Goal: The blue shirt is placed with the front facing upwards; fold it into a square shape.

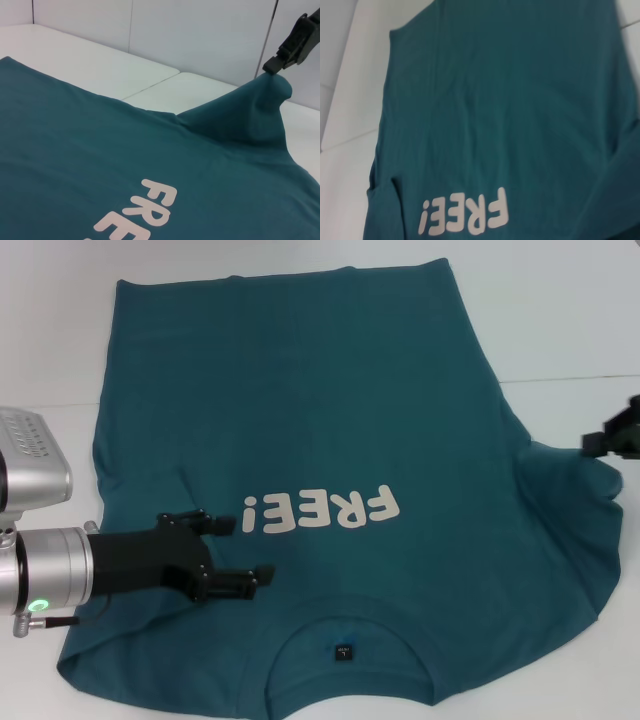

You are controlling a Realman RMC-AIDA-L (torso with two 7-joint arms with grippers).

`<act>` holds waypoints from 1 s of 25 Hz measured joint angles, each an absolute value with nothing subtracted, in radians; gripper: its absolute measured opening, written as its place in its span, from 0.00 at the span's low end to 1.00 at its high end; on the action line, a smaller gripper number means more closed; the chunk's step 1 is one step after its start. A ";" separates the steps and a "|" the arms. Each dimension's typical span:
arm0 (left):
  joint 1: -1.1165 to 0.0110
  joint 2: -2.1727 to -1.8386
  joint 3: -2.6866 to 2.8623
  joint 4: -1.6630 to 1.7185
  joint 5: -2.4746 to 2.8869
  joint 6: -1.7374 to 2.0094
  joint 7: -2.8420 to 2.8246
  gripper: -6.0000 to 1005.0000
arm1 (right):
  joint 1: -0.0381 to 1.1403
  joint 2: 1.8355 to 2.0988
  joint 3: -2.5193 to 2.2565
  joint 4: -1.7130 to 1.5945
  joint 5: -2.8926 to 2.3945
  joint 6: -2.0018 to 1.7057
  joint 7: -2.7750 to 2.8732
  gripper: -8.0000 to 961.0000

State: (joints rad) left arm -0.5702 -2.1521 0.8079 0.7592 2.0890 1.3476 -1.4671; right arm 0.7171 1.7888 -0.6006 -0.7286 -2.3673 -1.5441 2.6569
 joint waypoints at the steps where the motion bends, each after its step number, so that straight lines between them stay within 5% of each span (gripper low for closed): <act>1: -0.571 -2.152 0.808 0.762 2.089 1.348 -1.467 0.93 | 0.717 1.789 -0.601 -0.729 -2.367 -1.544 2.657 0.02; 25: -0.568 -2.149 0.811 0.775 2.090 1.350 -1.464 0.93 | 0.907 1.895 -0.771 -0.612 -2.514 -1.358 2.690 0.02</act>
State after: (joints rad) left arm -0.5679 -2.1490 0.8110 0.7746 2.0902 1.3499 -1.4637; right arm 0.9066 1.8945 -0.7707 -0.6118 -2.5137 -1.3578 2.6899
